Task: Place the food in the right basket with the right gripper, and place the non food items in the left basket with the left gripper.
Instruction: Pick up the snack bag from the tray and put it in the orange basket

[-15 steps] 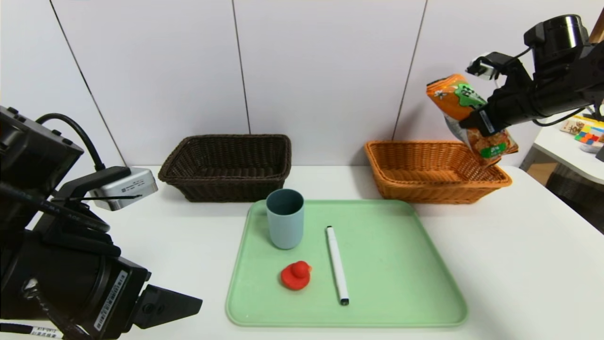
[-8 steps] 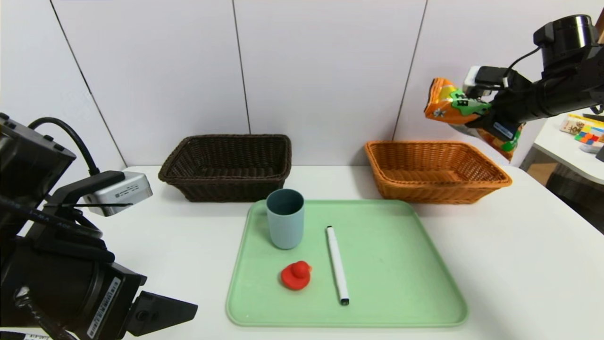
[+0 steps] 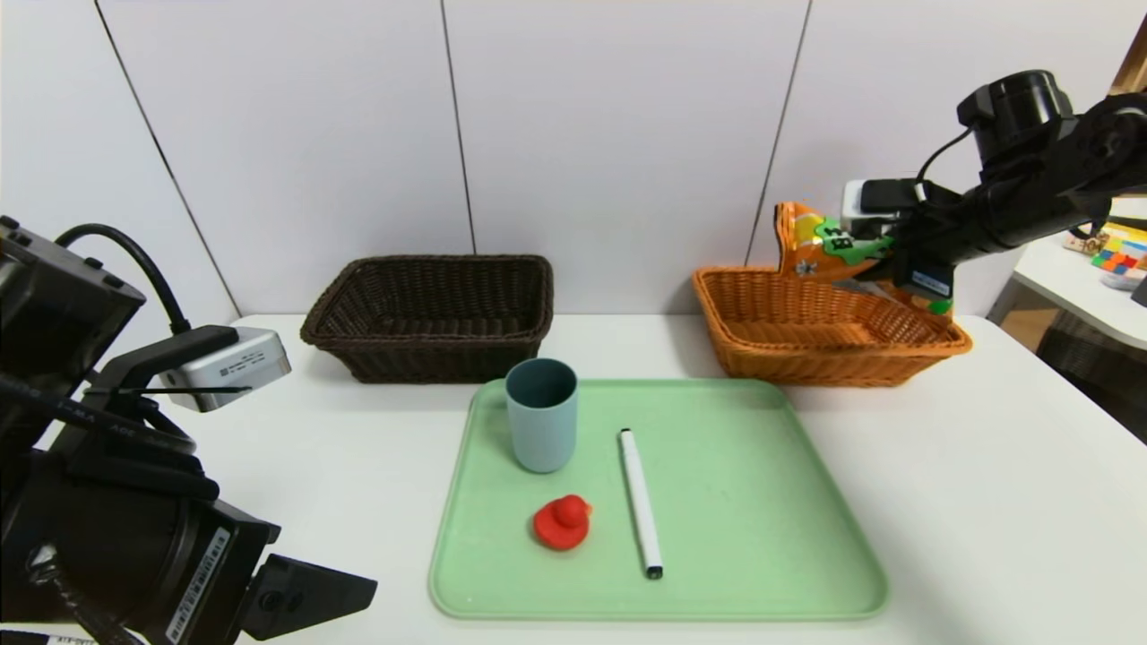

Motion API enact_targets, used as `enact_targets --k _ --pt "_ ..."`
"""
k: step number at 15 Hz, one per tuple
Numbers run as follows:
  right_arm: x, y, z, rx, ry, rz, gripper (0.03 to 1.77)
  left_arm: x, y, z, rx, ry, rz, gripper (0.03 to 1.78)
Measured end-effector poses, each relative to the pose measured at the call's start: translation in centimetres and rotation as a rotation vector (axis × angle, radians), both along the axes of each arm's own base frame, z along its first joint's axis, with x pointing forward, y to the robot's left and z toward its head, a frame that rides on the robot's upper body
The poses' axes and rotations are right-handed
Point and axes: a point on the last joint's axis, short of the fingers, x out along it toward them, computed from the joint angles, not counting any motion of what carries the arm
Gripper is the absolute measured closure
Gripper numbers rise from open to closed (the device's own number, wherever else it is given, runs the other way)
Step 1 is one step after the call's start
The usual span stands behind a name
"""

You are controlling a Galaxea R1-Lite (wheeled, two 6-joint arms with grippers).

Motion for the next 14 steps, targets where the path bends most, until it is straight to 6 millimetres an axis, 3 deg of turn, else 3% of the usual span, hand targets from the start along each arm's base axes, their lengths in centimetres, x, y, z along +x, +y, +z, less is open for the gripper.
enact_targets --k 8,14 --pt "2.0 -0.4 -3.1 -0.051 0.062 0.030 1.46 0.0 0.0 0.0 0.000 0.000 -0.002 0.12" --pt "2.5 -0.9 -4.2 -0.123 0.076 0.059 1.46 0.0 0.0 -0.1 0.002 0.005 -0.002 0.12"
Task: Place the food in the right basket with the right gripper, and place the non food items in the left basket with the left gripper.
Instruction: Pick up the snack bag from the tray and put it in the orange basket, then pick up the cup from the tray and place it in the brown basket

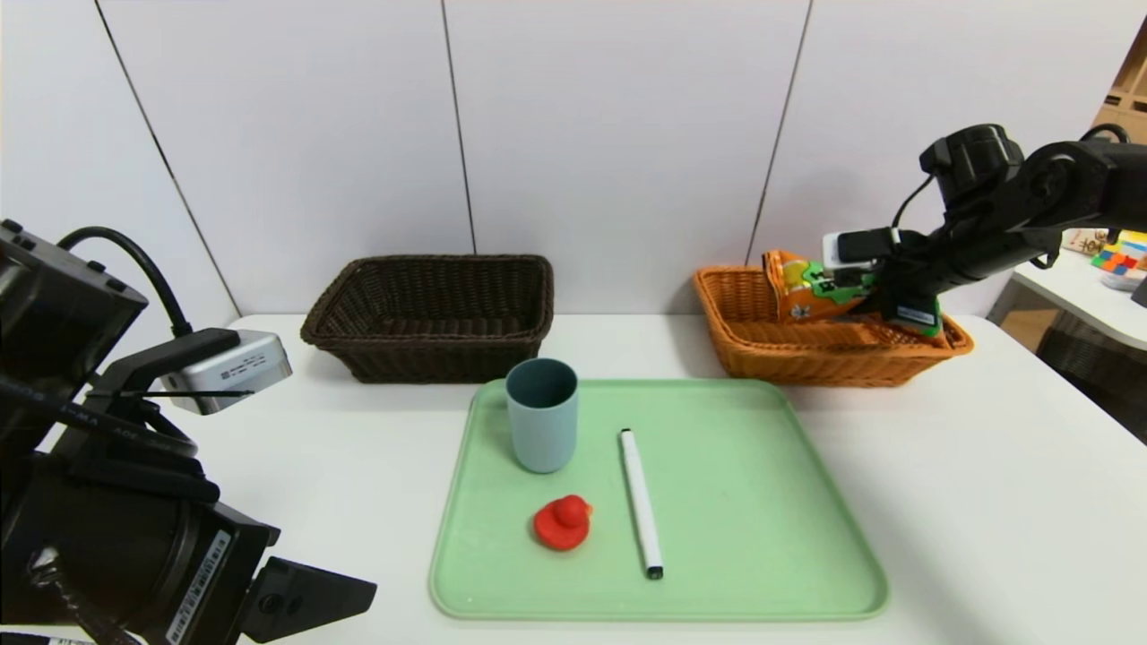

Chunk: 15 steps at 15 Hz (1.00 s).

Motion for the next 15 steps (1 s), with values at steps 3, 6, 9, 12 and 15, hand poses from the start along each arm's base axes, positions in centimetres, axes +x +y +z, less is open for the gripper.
enact_targets --k 3,6,9,12,15 --pt "0.2 0.1 -0.3 -0.010 0.005 -0.002 1.46 0.0 0.0 0.0 -0.001 0.000 0.001 0.12" --pt "0.4 0.3 -0.4 -0.036 -0.007 0.006 1.43 0.1 -0.1 0.0 0.000 0.002 0.003 0.12" --pt "0.5 0.5 -0.5 -0.038 -0.010 0.014 0.99 0.1 -0.1 -0.1 0.001 0.004 0.002 0.12" --pt "0.3 0.9 0.0 -0.038 -0.024 0.022 0.71 0.4 -0.2 0.1 -0.012 -0.015 0.002 0.12" --pt "-0.5 1.5 1.3 -0.038 -0.053 0.035 0.50 0.4 -0.3 0.2 -0.020 -0.028 -0.001 0.12"
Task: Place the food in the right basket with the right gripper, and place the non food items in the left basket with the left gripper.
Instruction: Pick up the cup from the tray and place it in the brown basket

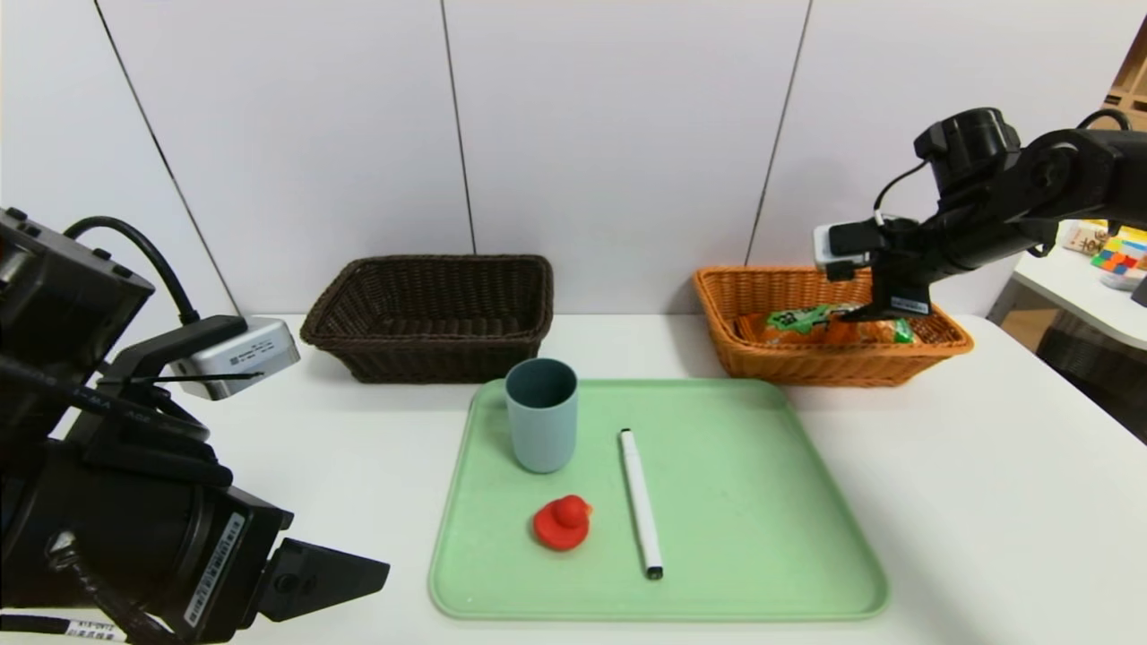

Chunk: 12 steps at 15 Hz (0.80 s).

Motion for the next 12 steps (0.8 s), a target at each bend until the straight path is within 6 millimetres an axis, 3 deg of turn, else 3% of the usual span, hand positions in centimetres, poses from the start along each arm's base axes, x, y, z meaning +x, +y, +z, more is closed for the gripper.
enact_targets --k 4,12 --pt "-2.5 0.7 3.3 0.021 -0.057 0.006 0.34 -0.5 0.3 0.3 -0.008 -0.019 -0.001 0.12" --pt "-10.7 1.0 10.0 0.225 -0.157 -0.130 0.18 -1.4 1.0 0.7 -0.028 -0.048 0.001 0.12"
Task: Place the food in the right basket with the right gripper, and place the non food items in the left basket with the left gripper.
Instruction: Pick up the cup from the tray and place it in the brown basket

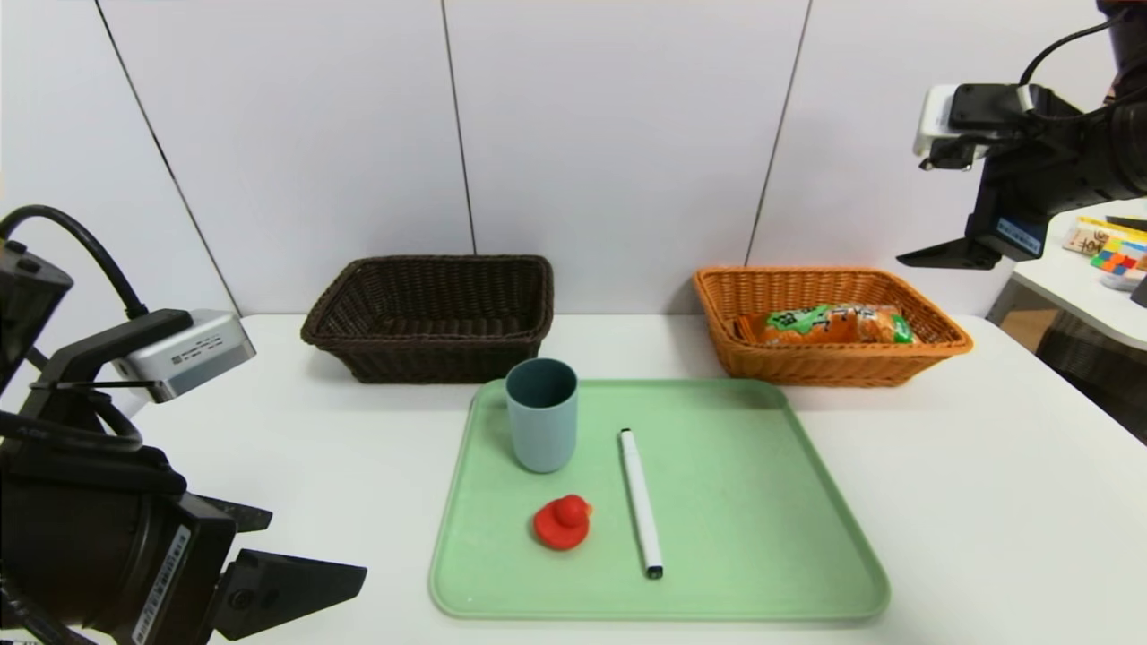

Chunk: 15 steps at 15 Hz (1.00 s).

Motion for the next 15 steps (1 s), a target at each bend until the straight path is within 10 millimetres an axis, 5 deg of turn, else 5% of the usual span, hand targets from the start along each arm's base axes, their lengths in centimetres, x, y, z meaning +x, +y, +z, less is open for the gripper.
enact_targets --k 5,10,15 --pt "-2.2 0.1 2.0 0.215 -0.026 -0.123 0.14 -0.9 0.6 0.1 -0.010 -0.018 0.002 0.12" --pt "-2.2 0.3 3.2 0.569 -0.040 -0.361 0.11 -1.2 0.9 0.2 -0.019 -0.031 0.002 0.12" --pt "-2.9 1.6 0.9 0.872 0.035 -0.606 0.11 -1.3 0.9 0.2 -0.026 -0.039 0.000 0.12"
